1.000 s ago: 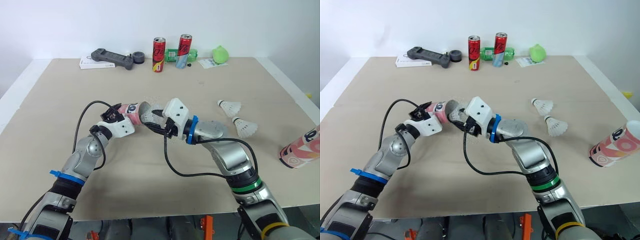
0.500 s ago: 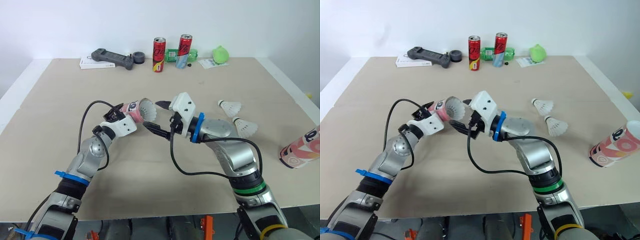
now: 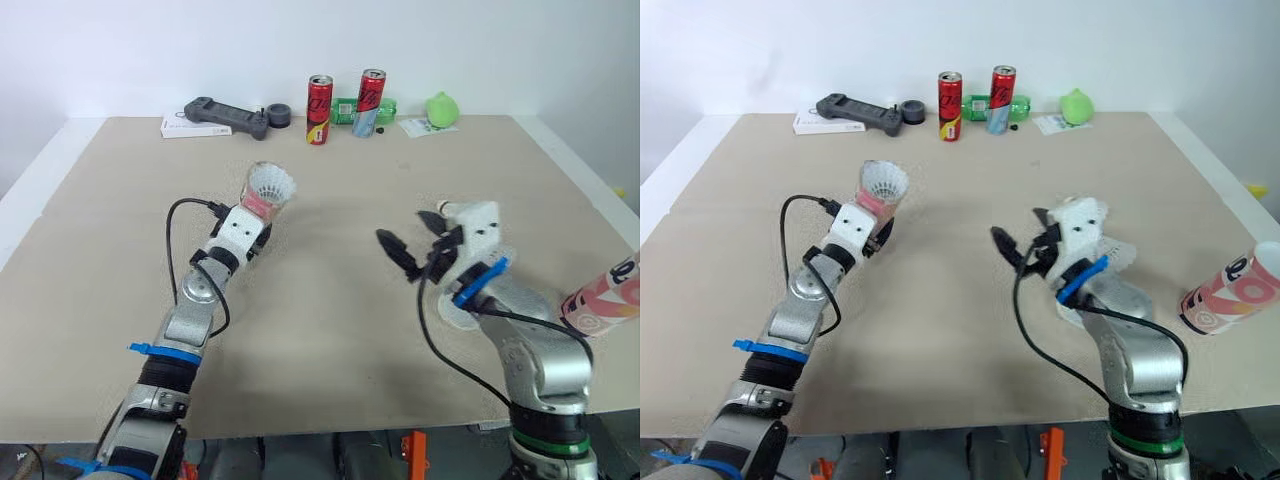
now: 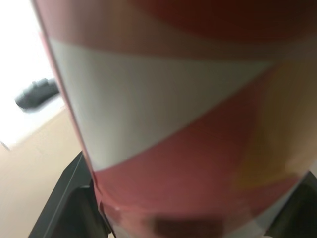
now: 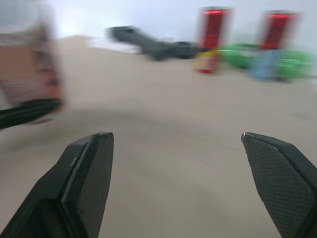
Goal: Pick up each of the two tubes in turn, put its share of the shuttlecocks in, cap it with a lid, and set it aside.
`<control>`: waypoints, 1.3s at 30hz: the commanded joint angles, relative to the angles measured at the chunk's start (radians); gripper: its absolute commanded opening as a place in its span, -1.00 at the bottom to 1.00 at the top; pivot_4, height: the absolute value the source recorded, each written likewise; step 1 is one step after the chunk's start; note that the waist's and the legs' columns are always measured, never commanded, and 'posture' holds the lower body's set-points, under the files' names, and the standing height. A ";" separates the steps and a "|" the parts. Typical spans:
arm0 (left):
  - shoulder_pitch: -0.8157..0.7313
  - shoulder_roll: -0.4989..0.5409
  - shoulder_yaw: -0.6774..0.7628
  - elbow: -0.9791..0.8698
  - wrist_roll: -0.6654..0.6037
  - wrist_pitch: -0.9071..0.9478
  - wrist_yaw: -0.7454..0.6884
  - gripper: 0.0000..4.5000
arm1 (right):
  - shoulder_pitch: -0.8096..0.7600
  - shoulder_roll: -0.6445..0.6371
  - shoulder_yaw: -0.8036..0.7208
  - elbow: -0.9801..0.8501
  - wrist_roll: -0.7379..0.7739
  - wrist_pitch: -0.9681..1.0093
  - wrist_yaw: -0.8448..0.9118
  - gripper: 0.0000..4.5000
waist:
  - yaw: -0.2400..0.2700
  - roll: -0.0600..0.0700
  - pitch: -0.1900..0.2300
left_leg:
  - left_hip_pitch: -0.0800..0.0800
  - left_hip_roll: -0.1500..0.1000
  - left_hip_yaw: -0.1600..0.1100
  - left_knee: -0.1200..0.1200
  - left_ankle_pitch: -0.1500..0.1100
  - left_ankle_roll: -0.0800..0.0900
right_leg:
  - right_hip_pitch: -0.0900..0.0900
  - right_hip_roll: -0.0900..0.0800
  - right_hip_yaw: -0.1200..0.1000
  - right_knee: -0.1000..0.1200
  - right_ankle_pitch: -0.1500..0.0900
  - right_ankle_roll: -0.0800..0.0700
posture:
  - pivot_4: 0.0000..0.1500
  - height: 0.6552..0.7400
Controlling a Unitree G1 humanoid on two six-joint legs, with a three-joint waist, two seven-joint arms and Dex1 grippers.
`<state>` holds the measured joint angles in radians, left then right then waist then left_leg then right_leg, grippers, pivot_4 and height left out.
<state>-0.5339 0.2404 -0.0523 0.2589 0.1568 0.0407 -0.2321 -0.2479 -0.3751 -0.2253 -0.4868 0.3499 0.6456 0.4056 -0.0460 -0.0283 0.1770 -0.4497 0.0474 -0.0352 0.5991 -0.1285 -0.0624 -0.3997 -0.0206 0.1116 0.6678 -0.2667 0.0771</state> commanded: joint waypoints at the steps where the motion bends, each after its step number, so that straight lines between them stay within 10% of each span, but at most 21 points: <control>1: -0.024 -0.019 0.032 -0.011 -0.057 0.013 -0.006 0.33 | 0.062 -0.015 -0.074 -0.082 0.017 0.016 -0.041 0.97 | 0.001 0.000 0.000 | 0.000 0.000 0.000 0.000 0.000 0.000 | 0.000 0.000 0.000 0.000 0.000 0.001 | 1.00 1.00; 22: -0.046 0.069 -0.131 0.059 0.128 -0.114 -0.024 0.33 | 0.130 -0.081 -0.196 -0.039 -0.022 0.214 -0.232 0.97 | 0.001 0.000 0.000 | 0.001 0.000 0.001 0.000 0.003 0.002 | 0.001 -0.001 0.001 -0.001 0.001 0.004 | 1.00 1.00; 35: -0.042 0.123 -0.160 -0.004 0.239 -0.101 -0.001 0.33 | -0.120 -0.043 -0.152 0.414 -0.046 0.092 -0.244 0.97 | -0.002 0.001 0.000 | 0.001 0.000 0.002 0.000 0.004 0.004 | 0.000 -0.001 0.001 -0.001 0.003 0.004 | 1.00 1.00; 39: -0.037 0.137 -0.158 -0.024 0.259 -0.096 0.004 0.33 | -0.177 -0.035 -0.154 0.530 -0.056 0.019 -0.255 0.39 | -0.001 0.001 0.000 | 0.001 0.000 0.002 0.000 0.004 0.004 | 0.000 -0.001 0.001 -0.001 0.003 0.004 | 1.00 1.00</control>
<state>-0.5615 0.3672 -0.2214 0.2843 0.3997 -0.0551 -0.2433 -0.4020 -0.4052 -0.3599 0.0271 0.3005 0.7127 0.1621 -0.0473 -0.0271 0.1771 -0.4494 0.0468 -0.0330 0.5986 -0.1246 -0.0584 -0.3994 -0.0213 0.1133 0.6668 -0.2635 0.0810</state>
